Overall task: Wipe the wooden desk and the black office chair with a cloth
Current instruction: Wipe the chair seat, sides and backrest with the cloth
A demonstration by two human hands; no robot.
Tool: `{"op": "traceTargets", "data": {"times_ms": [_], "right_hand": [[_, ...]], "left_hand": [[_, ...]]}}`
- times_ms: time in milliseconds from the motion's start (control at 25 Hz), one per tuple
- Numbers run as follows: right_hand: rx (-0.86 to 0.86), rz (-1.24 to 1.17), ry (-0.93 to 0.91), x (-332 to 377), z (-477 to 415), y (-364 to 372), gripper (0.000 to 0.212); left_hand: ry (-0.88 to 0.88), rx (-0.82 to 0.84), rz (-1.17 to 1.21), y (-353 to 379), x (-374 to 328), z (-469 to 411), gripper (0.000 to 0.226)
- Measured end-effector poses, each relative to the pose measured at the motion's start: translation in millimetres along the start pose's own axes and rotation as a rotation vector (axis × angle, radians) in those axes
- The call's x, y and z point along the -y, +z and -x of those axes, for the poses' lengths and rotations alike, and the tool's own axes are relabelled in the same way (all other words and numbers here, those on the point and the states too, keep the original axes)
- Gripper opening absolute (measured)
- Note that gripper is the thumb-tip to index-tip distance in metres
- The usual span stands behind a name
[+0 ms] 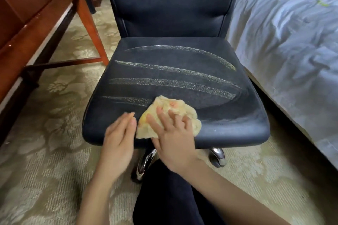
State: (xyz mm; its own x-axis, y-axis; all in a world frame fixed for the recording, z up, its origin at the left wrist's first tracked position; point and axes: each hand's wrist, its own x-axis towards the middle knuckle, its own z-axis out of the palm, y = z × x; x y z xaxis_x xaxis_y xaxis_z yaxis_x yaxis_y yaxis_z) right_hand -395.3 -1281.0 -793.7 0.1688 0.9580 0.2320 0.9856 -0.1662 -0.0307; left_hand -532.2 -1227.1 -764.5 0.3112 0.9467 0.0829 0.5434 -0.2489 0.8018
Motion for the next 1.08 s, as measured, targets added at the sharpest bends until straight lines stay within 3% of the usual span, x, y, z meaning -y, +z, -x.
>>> {"op": "traceTargets", "data": {"times_ms": [160, 320, 480, 680, 880, 1080], "right_hand": [[0.118, -0.120, -0.233, 28.5, -40.8, 7.3, 0.050], [0.112, -0.010, -0.313, 27.7, -60.2, 10.8, 0.048], [0.065, -0.027, -0.293, -0.1, -41.9, 10.6, 0.047], [-0.112, -0.061, -0.057, -60.3, 5.4, 12.8, 0.056], [-0.156, -0.096, 0.259, -126.0, 38.3, 14.2, 0.053], [-0.187, -0.221, 0.596, -183.1, 29.2, 11.6, 0.046]], "left_hand": [[-0.199, -0.145, -0.050, -18.0, 30.0, -23.7, 0.050], [-0.417, -0.169, -0.043, -27.0, 44.8, -54.8, 0.061], [-0.473, -0.162, -0.069, -27.9, 54.6, -65.4, 0.068], [-0.449, -0.190, -0.183, -12.6, 52.7, -40.6, 0.070], [-0.379, -0.334, -0.305, 13.7, 41.9, -7.5, 0.064], [-0.274, -0.533, -0.146, 26.5, 39.7, 16.3, 0.035]]}}
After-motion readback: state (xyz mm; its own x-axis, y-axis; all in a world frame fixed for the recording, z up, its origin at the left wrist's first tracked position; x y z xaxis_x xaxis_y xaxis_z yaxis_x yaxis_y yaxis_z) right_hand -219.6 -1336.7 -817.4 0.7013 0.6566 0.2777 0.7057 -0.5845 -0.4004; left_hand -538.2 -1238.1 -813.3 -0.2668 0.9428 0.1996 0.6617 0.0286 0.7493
